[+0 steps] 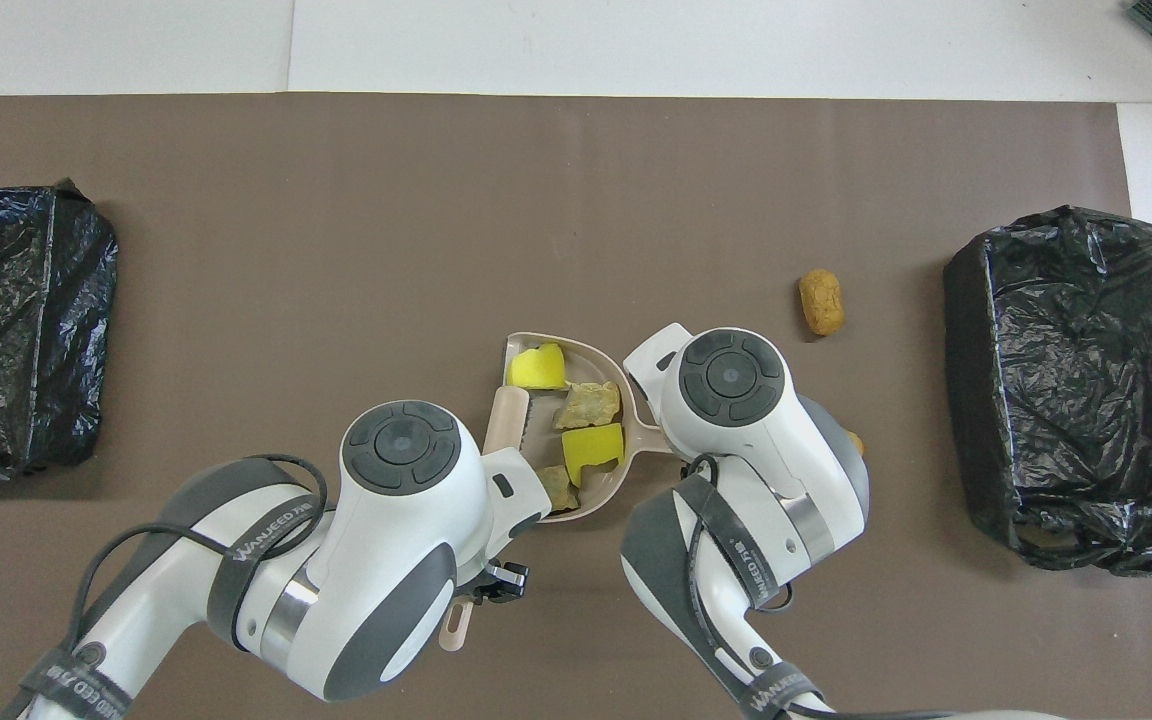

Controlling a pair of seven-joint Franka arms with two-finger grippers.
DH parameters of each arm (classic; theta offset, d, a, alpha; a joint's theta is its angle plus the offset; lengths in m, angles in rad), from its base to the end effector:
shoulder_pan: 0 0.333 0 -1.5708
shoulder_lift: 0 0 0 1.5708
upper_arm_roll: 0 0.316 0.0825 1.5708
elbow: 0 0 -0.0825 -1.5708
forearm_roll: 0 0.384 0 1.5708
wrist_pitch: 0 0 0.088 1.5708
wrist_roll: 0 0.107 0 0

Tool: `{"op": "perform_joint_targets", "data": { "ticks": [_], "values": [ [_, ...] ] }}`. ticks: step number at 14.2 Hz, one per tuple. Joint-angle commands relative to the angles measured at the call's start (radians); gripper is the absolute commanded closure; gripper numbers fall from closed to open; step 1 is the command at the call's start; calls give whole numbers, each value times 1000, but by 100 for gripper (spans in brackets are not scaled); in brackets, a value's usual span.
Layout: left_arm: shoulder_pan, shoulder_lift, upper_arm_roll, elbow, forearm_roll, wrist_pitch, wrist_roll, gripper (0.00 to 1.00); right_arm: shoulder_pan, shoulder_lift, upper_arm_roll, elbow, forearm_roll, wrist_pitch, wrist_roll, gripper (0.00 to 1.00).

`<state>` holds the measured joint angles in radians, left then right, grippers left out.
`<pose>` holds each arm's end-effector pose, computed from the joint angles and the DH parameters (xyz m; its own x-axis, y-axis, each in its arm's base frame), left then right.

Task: Sweep and dump trash in bin
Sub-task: 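Push the remaining pieces deeper into the dustpan with the left gripper, then lower the brush with the left gripper while the right gripper lifts the dustpan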

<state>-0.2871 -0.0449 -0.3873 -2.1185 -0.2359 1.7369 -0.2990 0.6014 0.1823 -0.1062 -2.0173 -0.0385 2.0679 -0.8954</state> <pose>0.3716 -0.3257 0.4098 0.8820 -0.2825 -0.3772 -0.2727 -0.9587 0.0803 0.5024 0.2706 0.3527 0.1530 0.9808 -0.1212 0.9842 -0.1623 -0.0707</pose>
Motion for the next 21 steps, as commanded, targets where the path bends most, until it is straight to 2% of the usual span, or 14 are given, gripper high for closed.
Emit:
{"op": "perform_joint_targets", "data": {
  "ticks": [1, 7, 9, 12, 13, 15, 17, 21],
  "values": [
    [2, -91, 28, -6, -19, -56, -15, 100, 0, -1, 3, -9, 23, 6, 13, 100],
    [5, -245, 19, -29, -19, -223, -38, 100, -24, -7, 3, 2, 26, -14, 21, 100],
    [-3, -315, -8, -99, -26, -212, -186, 100, -60, -33, 3, 6, 67, -26, 15, 100],
    [-4, -449, -59, -231, -161, -169, -255, 100, -115, -64, 3, 41, 75, -72, -3, 100],
    [3, -486, -117, -276, -202, -134, -302, 100, -139, -69, 3, 64, 75, -95, -26, 100],
    [6, -484, -224, -317, -264, -42, -376, 100, -179, -79, 3, 75, 88, -98, -59, 100],
    [-4, -483, -339, -394, -327, 102, -417, 100, -184, -89, 2, 74, 91, -98, -68, 100],
    [-1, -464, -448, -446, -376, 202, -430, 100, -254, -112, 0, 98, 92, -100, -121, 100]
  ]
}}
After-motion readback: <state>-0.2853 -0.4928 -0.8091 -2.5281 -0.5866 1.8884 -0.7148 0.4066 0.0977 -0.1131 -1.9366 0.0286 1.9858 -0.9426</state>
